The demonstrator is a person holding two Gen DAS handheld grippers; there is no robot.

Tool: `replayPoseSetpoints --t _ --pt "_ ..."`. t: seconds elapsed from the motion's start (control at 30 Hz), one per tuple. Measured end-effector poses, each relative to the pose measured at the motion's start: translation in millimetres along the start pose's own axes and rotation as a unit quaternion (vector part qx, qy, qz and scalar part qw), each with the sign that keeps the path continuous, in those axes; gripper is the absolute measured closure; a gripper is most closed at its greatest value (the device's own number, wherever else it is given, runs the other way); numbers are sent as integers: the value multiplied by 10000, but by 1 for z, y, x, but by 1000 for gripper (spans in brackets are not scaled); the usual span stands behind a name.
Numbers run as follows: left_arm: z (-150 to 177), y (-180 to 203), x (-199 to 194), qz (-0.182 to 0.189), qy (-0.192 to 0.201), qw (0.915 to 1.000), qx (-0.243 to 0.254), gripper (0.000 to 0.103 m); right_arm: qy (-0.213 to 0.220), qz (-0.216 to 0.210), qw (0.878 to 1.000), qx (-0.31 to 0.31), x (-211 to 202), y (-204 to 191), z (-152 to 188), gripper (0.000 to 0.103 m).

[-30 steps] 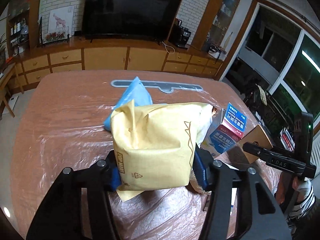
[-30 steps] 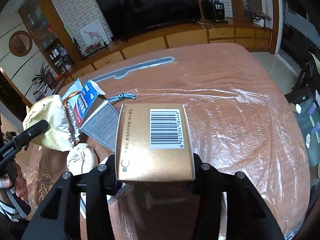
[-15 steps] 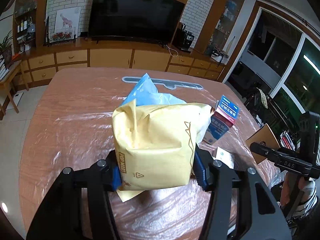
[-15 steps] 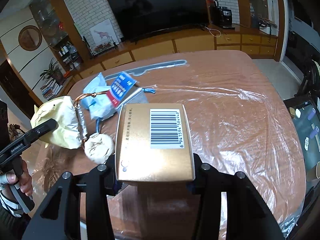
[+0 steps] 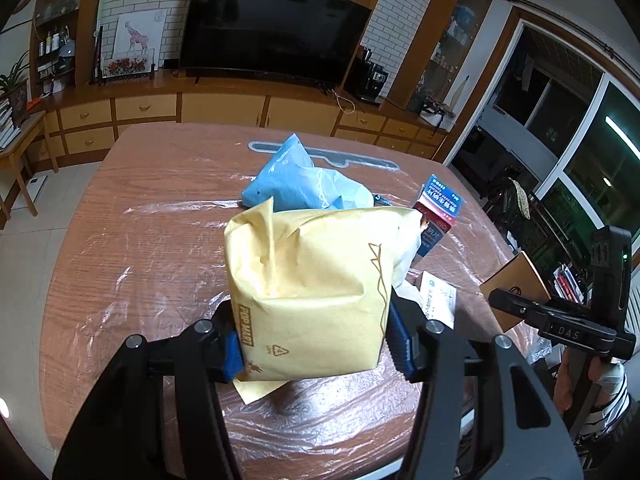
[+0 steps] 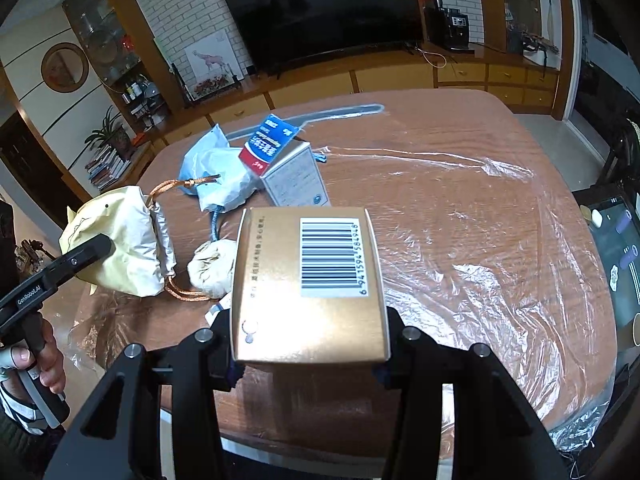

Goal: Collect trash
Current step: 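Carry the yellow bag and brown box in both tools over the trash bin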

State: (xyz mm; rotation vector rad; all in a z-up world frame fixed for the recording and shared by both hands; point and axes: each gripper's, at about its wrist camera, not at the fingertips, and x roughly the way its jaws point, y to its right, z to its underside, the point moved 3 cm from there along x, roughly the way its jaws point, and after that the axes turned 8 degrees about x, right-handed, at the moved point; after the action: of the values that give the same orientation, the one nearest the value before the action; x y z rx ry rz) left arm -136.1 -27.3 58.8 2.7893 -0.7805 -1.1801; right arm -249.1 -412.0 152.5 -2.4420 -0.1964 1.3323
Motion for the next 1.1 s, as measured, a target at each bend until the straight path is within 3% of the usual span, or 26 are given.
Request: replayPoseSetpoints --t 0.6,1.1 --pt "-3 -1 -55 -112 524 9986 24 46 100 -191 9996 -196 -28 -19 16 57" --pt "37 25 -57 169 34 9993 322 46 -125 -266 9989 -375 -42 -34 52 57"
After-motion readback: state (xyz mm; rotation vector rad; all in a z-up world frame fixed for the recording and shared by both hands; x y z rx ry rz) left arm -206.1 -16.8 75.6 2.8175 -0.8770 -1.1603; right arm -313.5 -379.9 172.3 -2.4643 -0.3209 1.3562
